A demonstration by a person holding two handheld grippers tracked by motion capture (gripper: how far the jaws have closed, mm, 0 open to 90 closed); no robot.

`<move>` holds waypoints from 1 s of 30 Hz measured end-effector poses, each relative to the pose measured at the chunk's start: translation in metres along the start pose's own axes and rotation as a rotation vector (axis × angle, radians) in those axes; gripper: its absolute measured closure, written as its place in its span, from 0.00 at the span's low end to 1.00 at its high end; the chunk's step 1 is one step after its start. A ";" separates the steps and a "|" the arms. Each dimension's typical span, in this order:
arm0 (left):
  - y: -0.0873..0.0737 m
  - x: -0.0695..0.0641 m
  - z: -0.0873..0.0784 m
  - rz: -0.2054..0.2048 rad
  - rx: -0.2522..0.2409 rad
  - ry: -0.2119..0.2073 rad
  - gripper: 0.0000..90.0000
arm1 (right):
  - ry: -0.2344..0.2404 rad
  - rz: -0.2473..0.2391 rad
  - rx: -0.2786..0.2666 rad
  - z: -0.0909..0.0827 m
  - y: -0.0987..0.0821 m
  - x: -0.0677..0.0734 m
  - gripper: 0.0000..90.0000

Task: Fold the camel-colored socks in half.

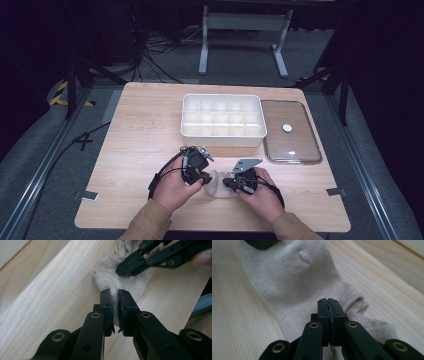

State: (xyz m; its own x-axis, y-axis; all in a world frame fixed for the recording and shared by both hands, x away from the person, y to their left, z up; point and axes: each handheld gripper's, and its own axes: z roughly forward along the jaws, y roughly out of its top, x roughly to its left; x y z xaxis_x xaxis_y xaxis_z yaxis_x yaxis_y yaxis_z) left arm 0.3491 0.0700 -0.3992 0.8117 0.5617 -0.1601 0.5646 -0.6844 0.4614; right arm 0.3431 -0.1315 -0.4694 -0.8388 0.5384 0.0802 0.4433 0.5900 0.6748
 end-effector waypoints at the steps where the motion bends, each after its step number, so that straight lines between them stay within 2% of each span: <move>1: 0.001 -0.002 -0.001 0.011 -0.003 0.003 0.92 | -0.004 -0.002 -0.001 0.001 0.000 0.001 1.00; 10: 0.011 -0.011 -0.006 0.057 -0.046 0.002 0.92 | 0.000 -0.017 -0.035 0.009 0.003 0.009 0.99; 13: 0.016 -0.015 -0.002 0.062 -0.039 -0.014 0.92 | 0.002 -0.007 -0.051 0.009 0.001 0.011 0.99; 16: 0.020 -0.016 0.003 0.071 -0.016 -0.004 0.92 | -0.003 0.000 -0.070 0.008 -0.002 0.011 0.96; 19: 0.019 -0.013 0.001 0.058 -0.014 -0.006 0.92 | -0.036 -0.011 -0.077 -0.003 -0.003 0.009 0.94; 21: 0.019 -0.010 -0.001 0.043 -0.017 -0.005 0.92 | -0.046 0.030 -0.087 -0.018 -0.006 0.003 0.95; 24: 0.019 -0.007 -0.002 0.034 -0.011 -0.001 0.92 | -0.064 0.091 -0.052 -0.038 -0.014 -0.009 0.98; 26: 0.020 -0.007 -0.002 0.031 -0.009 -0.003 0.92 | -0.067 0.104 -0.043 -0.042 -0.016 -0.012 0.99; 28: 0.020 -0.007 -0.003 0.033 -0.007 -0.002 0.92 | -0.074 0.146 0.000 -0.053 -0.024 -0.018 1.00; 30: 0.021 -0.007 -0.003 0.036 -0.010 -0.001 0.92 | -0.068 0.157 0.025 -0.057 -0.028 -0.020 1.00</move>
State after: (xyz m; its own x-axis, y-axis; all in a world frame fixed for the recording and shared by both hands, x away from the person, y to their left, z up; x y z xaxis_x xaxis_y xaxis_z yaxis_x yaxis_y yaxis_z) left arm 0.3552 0.0527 -0.3859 0.8317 0.5362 -0.1441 0.5333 -0.6993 0.4760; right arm 0.3300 -0.1931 -0.4480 -0.7359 0.6639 0.1332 0.5756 0.5097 0.6395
